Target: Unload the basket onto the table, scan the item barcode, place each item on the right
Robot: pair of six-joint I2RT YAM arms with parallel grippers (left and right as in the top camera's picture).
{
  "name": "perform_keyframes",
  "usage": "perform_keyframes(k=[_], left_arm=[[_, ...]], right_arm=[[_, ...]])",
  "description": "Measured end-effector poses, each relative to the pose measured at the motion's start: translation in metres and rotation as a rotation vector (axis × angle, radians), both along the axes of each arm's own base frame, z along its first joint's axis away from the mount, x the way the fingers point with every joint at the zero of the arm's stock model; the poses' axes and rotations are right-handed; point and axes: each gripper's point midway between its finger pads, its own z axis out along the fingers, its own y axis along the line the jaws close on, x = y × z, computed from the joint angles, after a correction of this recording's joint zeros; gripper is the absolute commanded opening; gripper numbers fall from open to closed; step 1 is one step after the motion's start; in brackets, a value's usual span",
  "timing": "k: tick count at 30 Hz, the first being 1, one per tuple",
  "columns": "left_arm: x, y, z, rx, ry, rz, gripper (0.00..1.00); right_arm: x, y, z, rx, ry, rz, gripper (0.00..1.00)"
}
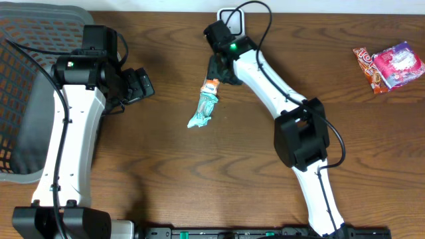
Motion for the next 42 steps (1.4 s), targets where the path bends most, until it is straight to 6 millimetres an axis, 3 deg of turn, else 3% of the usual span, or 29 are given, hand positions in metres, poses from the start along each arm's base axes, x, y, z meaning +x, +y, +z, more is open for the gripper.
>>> perform_keyframes(k=[5,9,14,18,26,32,42], left_arm=[[0.000,0.000,0.000,0.000,0.000,0.000,0.98],[0.000,0.000,0.000,0.000,0.000,0.000,0.98],[0.000,0.000,0.000,0.000,0.000,0.000,0.98],[0.000,0.000,0.000,0.000,0.000,0.000,0.98],[0.000,0.000,0.000,0.000,0.000,0.000,0.98],[0.000,0.000,0.000,0.000,0.000,0.000,0.98],[0.000,0.000,0.000,0.000,0.000,0.000,0.98]], right_arm=[[0.005,-0.008,0.000,0.041,0.017,-0.017,0.58],[0.003,0.001,0.000,0.057,0.018,0.015,0.38],[0.000,0.014,0.001,0.057,0.001,0.074,0.43],[-0.007,0.039,0.004,0.029,-0.044,0.175,0.45],[-0.013,0.056,0.001,-0.057,-0.102,0.229,0.45],[-0.015,0.044,-0.036,-0.146,-0.057,0.226,0.43],[-0.034,-0.003,-0.038,-0.373,0.023,0.202,0.47]])
